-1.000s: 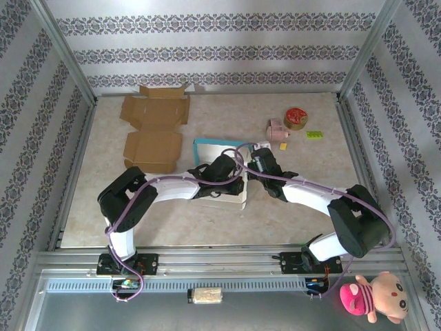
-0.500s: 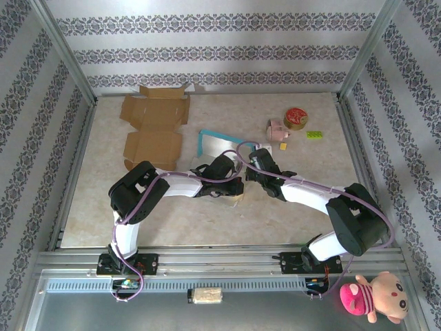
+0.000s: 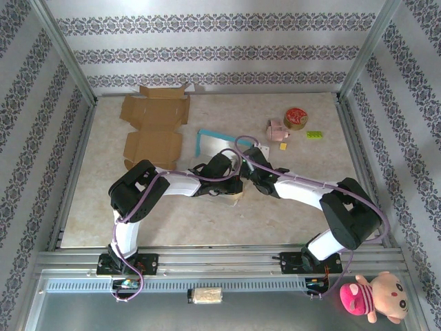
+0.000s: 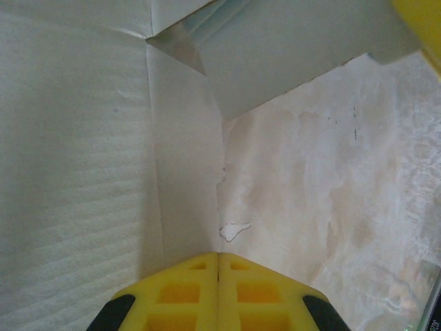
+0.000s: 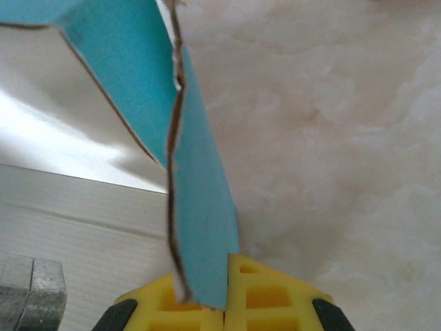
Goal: Fold the paper box
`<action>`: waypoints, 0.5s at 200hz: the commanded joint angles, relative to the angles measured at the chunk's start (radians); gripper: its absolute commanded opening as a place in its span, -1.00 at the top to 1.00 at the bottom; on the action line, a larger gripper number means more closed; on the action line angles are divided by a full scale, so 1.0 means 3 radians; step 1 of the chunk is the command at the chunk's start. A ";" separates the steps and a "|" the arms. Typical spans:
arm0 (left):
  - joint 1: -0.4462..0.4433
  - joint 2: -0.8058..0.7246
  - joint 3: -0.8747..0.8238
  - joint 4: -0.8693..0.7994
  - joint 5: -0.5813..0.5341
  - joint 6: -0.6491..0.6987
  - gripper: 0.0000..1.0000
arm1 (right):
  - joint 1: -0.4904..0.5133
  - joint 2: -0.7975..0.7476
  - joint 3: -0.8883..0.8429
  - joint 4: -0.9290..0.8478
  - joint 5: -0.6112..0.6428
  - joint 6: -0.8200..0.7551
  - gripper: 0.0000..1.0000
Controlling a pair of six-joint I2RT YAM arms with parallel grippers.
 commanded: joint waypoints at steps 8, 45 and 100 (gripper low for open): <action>0.0082 0.0130 -0.0106 0.0079 -0.0144 -0.0048 1.00 | 0.0206 0.0136 -0.0137 -0.0122 0.0009 0.0365 0.89; 0.0087 0.0018 -0.0194 0.0184 -0.0167 -0.0083 1.00 | 0.0522 0.0163 -0.0427 0.0148 0.0518 0.0376 0.91; 0.0111 -0.0314 -0.0422 0.0359 -0.0331 -0.0160 0.79 | 0.0654 0.0214 -0.0640 0.0360 0.0636 0.0406 0.94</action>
